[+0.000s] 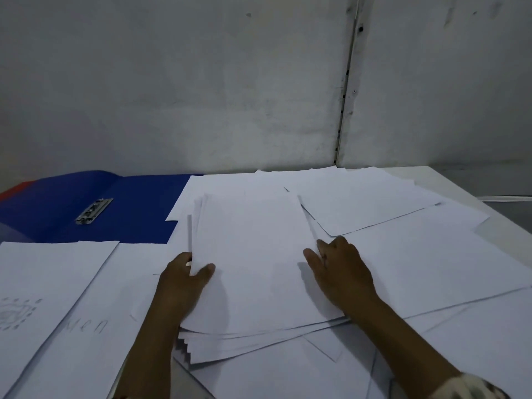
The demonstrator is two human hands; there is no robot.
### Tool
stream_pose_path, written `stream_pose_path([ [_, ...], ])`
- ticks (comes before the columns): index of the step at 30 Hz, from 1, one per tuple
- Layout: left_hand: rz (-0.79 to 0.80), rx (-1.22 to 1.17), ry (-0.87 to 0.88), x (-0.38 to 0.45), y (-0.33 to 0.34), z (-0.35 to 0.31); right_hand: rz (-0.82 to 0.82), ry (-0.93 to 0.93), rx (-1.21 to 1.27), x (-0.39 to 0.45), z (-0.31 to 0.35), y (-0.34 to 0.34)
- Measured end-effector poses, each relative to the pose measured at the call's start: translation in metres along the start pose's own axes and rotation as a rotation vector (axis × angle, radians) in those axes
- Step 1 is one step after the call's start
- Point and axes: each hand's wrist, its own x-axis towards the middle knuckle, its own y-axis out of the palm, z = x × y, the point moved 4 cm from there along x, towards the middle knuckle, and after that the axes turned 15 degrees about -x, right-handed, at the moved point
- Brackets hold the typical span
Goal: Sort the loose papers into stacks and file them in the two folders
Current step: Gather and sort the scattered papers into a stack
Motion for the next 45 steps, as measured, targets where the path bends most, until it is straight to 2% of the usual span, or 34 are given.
stream_pose_path([
  [5, -0.015, 0.036, 0.062, -0.003, 0.002, -0.003, -0.002, 0.184, -0.044, 0.016, -0.037, -0.002],
  [12, -0.016, 0.068, 0.089, 0.000, 0.003, -0.003, 0.100, 0.188, -0.006, 0.039, -0.041, 0.007],
  [19, -0.006, 0.033, 0.102, -0.001, 0.003, -0.002, 0.184, 0.273, 0.157, 0.064, -0.044, 0.014],
  [21, -0.010, 0.035, 0.106, 0.000, 0.001, -0.002, 0.102, 0.293, 0.208, 0.068, -0.046, 0.012],
  [25, -0.040, 0.072, 0.068, 0.001, -0.005, -0.002, -0.378, 0.438, 0.834, 0.052, -0.059, 0.002],
  [27, -0.043, 0.089, 0.053, 0.001, -0.007, -0.002, -0.482, 0.550, 0.997, 0.043, -0.073, -0.001],
  [31, -0.028, 0.093, 0.031, 0.001, -0.007, -0.001, -0.409, 0.698, 1.202, 0.037, -0.091, 0.001],
  [34, -0.021, 0.088, 0.026, 0.000, -0.007, -0.001, -0.293, 0.673, 1.208, 0.029, -0.091, -0.004],
  [38, -0.020, 0.096, 0.027, 0.000, -0.007, -0.001, -0.233, 0.609, 1.194, 0.015, -0.092, -0.015],
  [45, -0.008, 0.074, 0.015, -0.003, -0.005, -0.002, -0.228, 0.630, 1.546, -0.004, -0.093, -0.023],
])
